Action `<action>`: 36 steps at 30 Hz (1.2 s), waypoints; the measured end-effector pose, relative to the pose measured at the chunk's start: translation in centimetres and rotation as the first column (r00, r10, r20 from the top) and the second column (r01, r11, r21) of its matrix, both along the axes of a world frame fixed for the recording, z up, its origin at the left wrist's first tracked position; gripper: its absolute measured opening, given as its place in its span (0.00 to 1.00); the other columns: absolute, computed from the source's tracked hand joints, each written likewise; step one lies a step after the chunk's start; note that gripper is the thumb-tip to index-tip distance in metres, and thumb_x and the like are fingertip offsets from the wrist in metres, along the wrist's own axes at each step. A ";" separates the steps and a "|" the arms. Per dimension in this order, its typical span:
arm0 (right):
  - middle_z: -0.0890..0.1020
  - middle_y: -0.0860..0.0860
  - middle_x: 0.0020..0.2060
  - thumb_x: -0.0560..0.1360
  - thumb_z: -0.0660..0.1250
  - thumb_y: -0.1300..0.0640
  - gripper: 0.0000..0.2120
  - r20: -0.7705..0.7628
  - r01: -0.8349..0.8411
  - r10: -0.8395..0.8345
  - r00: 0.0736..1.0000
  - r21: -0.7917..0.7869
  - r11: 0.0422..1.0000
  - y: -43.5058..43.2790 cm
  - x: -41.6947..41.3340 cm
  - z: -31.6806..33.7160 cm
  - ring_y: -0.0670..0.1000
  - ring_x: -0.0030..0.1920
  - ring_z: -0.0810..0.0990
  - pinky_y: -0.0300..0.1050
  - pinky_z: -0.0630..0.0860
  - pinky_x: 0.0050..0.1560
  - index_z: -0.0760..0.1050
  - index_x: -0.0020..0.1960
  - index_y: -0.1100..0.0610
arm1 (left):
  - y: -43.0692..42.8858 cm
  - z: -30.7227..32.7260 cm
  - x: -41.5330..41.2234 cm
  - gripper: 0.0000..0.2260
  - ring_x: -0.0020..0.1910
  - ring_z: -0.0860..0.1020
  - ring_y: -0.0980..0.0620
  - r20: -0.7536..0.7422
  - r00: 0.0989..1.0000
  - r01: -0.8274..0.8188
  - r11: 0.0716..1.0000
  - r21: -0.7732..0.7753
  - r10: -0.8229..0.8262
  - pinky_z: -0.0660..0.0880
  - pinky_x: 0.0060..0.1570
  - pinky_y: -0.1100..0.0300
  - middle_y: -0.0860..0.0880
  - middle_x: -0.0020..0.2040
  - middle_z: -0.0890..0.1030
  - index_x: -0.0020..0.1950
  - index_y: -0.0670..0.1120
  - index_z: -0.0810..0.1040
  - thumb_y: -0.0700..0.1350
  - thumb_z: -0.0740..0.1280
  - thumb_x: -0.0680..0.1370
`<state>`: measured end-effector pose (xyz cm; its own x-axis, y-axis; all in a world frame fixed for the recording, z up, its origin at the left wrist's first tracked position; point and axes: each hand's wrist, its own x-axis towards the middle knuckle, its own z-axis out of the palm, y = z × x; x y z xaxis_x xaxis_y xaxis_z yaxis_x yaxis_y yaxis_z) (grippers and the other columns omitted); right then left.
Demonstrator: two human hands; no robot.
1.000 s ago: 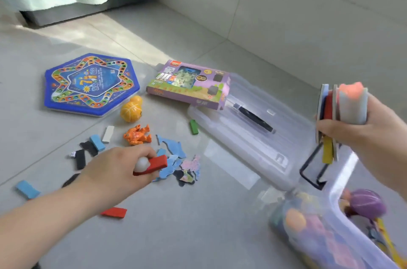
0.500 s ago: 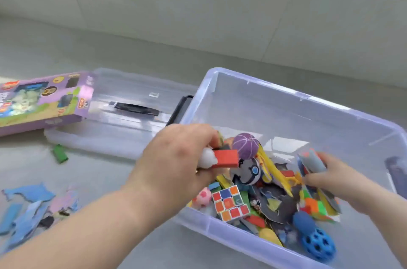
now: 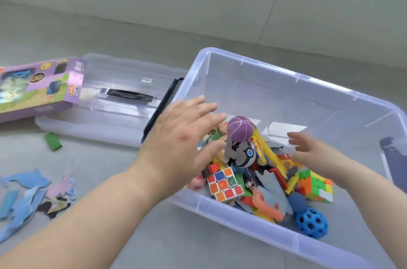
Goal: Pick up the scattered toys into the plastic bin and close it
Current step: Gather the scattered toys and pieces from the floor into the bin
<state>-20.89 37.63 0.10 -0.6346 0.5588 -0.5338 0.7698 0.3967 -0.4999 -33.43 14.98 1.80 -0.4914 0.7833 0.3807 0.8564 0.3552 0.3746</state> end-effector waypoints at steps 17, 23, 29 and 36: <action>0.81 0.41 0.28 0.68 0.65 0.55 0.10 -0.442 -0.592 0.641 0.627 0.263 0.762 -24.0 -13.5 7.8 0.44 0.32 0.77 0.25 0.70 0.34 0.76 0.33 0.39 | -37.7 -10.8 2.1 0.10 0.58 0.76 0.46 0.383 0.212 -0.745 0.402 -0.531 0.899 0.69 0.53 0.58 0.46 0.56 0.80 0.56 0.43 0.78 0.39 0.64 0.76; 0.75 0.48 0.55 0.76 0.59 0.58 0.13 0.182 -0.930 0.924 0.336 0.222 0.294 -40.1 -17.3 0.3 0.48 0.47 0.73 0.37 0.67 0.43 0.72 0.59 0.49 | -47.3 -14.4 6.5 0.20 0.64 0.69 0.41 0.326 -0.212 -0.738 0.068 -0.672 0.921 0.68 0.63 0.50 0.44 0.69 0.67 0.68 0.46 0.66 0.45 0.62 0.77; 0.71 0.50 0.64 0.77 0.56 0.58 0.18 0.443 -0.981 0.884 0.147 0.180 0.073 -50.3 -16.4 -2.1 0.53 0.59 0.73 0.42 0.70 0.54 0.66 0.67 0.50 | -48.3 -14.4 8.0 0.18 0.65 0.68 0.46 0.449 -0.171 -0.849 0.100 -0.519 0.877 0.66 0.62 0.54 0.47 0.69 0.68 0.67 0.45 0.69 0.44 0.62 0.77; 0.68 0.50 0.66 0.78 0.58 0.55 0.19 0.472 -0.982 0.880 0.044 0.181 -0.048 -55.4 -15.9 -4.5 0.51 0.66 0.68 0.44 0.71 0.60 0.63 0.69 0.50 | -54.5 -14.4 9.4 0.29 0.73 0.56 0.47 0.357 -0.228 -0.803 0.032 -0.596 0.906 0.56 0.70 0.55 0.47 0.75 0.55 0.73 0.49 0.56 0.52 0.63 0.75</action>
<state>-36.75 -17.75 -4.42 -0.6744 -0.3333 -0.6589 -0.4466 0.8947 0.0045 -23.99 -39.50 -12.64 -0.7262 -0.5807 -0.3681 -0.6872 0.6290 0.3635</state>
